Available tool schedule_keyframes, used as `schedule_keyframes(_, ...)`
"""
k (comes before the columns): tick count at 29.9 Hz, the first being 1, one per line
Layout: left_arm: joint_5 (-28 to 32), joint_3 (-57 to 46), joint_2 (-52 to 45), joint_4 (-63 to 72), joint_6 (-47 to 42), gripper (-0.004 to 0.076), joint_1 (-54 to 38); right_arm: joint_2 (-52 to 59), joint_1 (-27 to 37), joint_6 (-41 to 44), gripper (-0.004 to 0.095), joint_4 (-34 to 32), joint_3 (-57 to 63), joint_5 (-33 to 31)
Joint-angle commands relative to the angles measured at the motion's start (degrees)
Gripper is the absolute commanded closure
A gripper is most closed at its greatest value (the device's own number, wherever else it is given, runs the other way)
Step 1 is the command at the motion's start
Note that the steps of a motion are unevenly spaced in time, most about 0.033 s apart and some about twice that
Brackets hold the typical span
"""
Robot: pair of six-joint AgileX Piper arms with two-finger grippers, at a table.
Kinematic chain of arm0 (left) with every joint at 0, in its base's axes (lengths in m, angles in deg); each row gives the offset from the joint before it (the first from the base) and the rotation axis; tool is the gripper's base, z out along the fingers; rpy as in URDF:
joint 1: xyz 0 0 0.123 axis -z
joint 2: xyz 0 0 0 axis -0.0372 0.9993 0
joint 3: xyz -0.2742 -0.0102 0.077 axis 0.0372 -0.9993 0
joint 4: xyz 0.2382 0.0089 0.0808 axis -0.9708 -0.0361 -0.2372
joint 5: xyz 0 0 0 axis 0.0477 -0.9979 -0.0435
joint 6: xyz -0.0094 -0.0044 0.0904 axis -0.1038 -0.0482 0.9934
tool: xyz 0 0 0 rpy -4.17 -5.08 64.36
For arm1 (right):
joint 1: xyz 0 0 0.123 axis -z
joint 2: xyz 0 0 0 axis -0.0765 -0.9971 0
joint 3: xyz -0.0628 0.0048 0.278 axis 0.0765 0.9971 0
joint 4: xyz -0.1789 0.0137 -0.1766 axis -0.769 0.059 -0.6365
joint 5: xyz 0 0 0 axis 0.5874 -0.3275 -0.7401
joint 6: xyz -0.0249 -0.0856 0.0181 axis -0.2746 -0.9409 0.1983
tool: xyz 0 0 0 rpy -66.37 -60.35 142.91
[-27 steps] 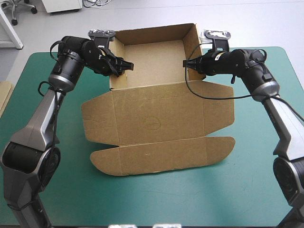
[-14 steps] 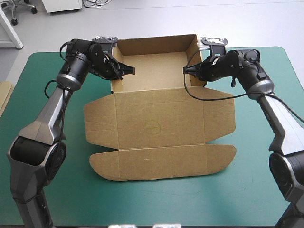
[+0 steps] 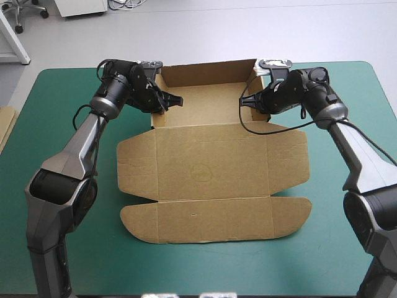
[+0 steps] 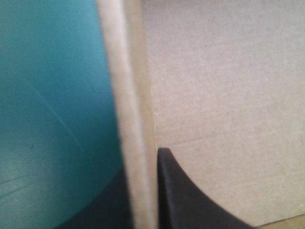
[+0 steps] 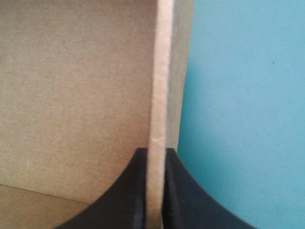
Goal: Fold the box
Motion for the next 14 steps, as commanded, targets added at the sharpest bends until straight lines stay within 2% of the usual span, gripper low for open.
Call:
schedule_keyframes(1, 3.8, 1.4, -2.3, 1.6, 3.5, 0.0734, 0.5, 0.9, 0.3, -2.5, 0.0913, 0.5, -2.1, 1.1)
schedule_keyframes(14, 3.2, 1.4, 4.1, 4.7, 4.4, 0.0734, 0.5, -4.0, 0.3, -2.6, 0.0913, 0.2, -2.1, -1.7)
